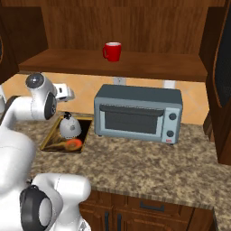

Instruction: Pick the kettle from the counter and place it on the tray. Then pick the mug from the cabinet and place it on the tray. Then close the cabinet doors.

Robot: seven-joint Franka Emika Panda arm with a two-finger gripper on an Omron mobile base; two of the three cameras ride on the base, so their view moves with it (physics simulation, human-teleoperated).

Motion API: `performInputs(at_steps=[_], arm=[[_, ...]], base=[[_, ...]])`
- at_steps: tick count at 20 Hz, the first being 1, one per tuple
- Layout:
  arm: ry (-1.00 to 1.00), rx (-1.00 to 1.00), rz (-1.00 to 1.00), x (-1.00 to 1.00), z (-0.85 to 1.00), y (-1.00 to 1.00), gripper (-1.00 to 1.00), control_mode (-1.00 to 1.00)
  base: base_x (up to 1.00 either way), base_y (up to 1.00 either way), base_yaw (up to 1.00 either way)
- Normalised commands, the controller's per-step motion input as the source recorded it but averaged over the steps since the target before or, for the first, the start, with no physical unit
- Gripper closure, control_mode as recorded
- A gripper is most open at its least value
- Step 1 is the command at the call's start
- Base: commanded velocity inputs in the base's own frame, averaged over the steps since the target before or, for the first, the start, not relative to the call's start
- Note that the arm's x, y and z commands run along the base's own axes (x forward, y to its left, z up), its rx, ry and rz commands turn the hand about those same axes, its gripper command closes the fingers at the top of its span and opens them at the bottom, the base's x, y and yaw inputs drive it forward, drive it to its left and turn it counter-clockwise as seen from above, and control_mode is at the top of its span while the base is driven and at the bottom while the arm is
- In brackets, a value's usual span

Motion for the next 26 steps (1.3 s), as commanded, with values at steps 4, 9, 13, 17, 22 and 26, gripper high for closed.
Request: performInputs(at_steps=[4, 9, 13, 17, 22, 26], arm=[[-0.18, 0.08, -0.11, -0.50, 0.48, -0.48, -1.00, -1.00], [-0.20, 0.05, -0.12, -0.43, 0.64, -0.50, -1.00, -1.00], [-0.17, 0.05, -0.14, -0.25, 0.83, -0.49, -1.00, -1.00], [-0.10, 0.03, -0.19, -0.07, 0.91, -0.45, -1.00, -1.00], [-0.16, 0.05, -0.16, -0.28, 0.74, -0.36, -1.00, -1.00], [-0.15, 0.10, -0.11, -0.39, 0.74, -0.25, -1.00, -1.00]], base=[[0.00, 0.00, 0.00], [0.00, 0.00, 0.00], [0.00, 0.00, 0.00], [0.00, 0.00, 0.00], [0.00, 0.00, 0.00], [0.00, 0.00, 0.00]])
